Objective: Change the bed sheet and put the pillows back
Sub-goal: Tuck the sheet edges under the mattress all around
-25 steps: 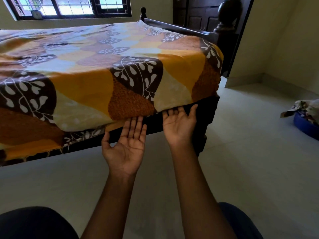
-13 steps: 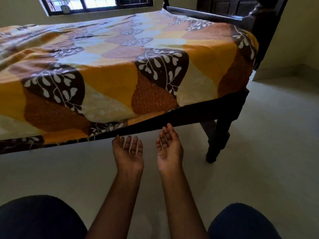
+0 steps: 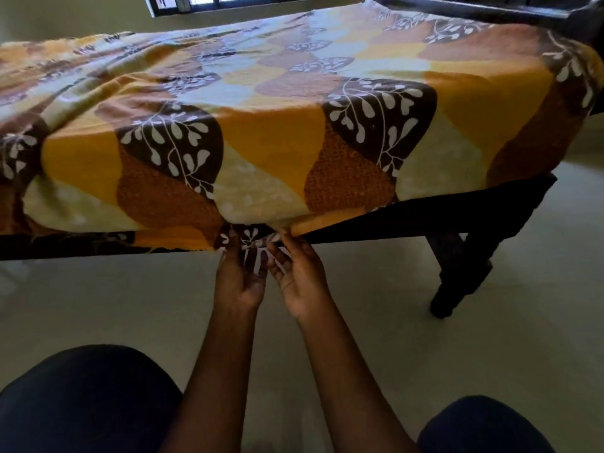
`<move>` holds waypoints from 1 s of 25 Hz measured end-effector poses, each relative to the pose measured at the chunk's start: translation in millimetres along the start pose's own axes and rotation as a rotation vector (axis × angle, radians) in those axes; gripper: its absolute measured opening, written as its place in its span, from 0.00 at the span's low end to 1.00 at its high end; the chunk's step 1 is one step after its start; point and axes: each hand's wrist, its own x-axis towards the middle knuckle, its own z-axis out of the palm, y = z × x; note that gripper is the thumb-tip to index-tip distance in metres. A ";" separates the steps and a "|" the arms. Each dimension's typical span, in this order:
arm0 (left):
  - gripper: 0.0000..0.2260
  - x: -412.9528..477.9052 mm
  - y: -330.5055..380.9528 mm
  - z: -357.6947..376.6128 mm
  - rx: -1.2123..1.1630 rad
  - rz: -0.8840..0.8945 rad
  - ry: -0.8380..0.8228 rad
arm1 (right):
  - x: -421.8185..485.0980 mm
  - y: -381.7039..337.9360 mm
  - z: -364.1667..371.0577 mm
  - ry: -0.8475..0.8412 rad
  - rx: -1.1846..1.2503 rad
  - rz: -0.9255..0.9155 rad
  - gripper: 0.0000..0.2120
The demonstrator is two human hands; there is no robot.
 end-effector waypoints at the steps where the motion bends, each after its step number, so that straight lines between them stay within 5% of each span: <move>1: 0.09 0.0 1.7 -1.0 0.047 -0.028 0.045 | 2.8 1.0 6.5 -0.002 0.000 -0.003 0.04; 6: 0.09 -4.2 11.6 -1.0 0.139 -0.016 0.236 | 21.9 10.1 14.6 0.243 -0.304 -0.150 0.14; 9: 0.13 -25.2 17.7 1.7 0.168 0.181 0.405 | 29.1 13.9 14.7 0.342 -0.514 -0.206 0.16; 11: 0.21 -39.7 31.2 10.6 0.071 0.233 0.208 | 27.9 13.8 16.3 0.391 -0.663 -0.267 0.14; 15: 0.31 -50.6 58.6 15.8 -0.251 0.020 -0.105 | 24.5 7.4 14.4 0.432 -0.870 -0.401 0.17; 17: 0.34 -50.6 61.0 7.7 -0.350 -0.038 -0.162 | 23.4 2.9 13.1 0.397 -0.682 -0.364 0.11; 20: 0.38 -46.2 59.0 0.7 -0.382 -0.064 -0.204 | 8.8 -6.9 13.3 0.181 -0.005 -0.170 0.04; 22: 0.39 -43.5 59.6 -0.8 -0.388 -0.059 -0.213 | -1.4 -7.7 11.5 0.027 0.352 -0.110 0.10; 25: 0.39 -41.9 58.2 -2.6 -0.397 -0.055 -0.240 | -14.6 -4.6 16.7 -0.144 0.518 -0.098 0.20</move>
